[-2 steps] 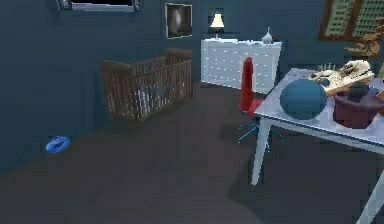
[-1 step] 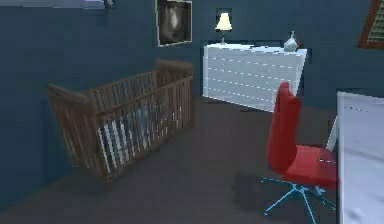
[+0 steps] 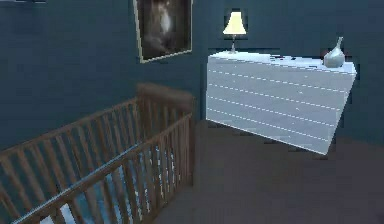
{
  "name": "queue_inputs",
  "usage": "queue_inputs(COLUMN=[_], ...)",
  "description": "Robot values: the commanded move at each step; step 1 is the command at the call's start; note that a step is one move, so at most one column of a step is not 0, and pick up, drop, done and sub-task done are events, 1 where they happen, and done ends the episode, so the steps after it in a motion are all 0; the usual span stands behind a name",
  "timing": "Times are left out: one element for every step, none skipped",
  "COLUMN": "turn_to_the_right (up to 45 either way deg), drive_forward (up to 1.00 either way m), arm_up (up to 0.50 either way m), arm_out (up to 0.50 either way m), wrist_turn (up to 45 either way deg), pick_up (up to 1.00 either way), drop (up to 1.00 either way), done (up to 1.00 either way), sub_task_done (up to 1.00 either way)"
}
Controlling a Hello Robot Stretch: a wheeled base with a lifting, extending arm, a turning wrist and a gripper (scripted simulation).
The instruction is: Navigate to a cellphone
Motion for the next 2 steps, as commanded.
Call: queue_inputs(turn_to_the_right=[-9.0, 0.0], drive_forward=[0.0, 0.35], arm_up=[0.0, 0.0], arm_out=[0.0, 0.0], wrist_turn=[0.0, 0.0], pick_up=[0.0, 0.0], drop=[0.0, 0.0], done=[0.0, 0.0], sub_task_done=[0.0, 0.0])
